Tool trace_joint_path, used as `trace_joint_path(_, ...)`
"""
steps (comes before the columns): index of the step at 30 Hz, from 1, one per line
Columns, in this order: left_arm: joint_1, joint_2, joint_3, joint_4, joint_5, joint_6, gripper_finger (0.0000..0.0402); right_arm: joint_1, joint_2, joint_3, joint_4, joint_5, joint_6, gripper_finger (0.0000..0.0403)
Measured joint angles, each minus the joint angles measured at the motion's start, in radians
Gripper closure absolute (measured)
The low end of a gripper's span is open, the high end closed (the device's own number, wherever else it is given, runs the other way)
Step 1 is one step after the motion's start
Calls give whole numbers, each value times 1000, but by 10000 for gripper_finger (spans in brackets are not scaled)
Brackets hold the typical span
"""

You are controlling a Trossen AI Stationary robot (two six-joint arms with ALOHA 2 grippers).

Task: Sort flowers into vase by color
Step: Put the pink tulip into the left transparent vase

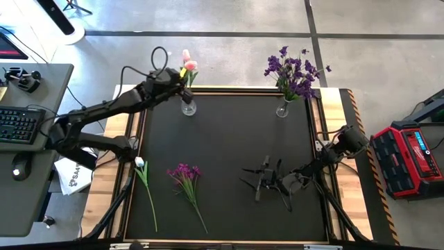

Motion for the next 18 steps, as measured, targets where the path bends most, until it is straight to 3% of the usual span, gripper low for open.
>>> trace_joint_path(10,0,46,0,-13,-1,-68,386,0,0,0,1,-4,8,241)
trace_joint_path(18,0,44,3,-111,-2,-71,310,0,0,0,1,-4,8,241)
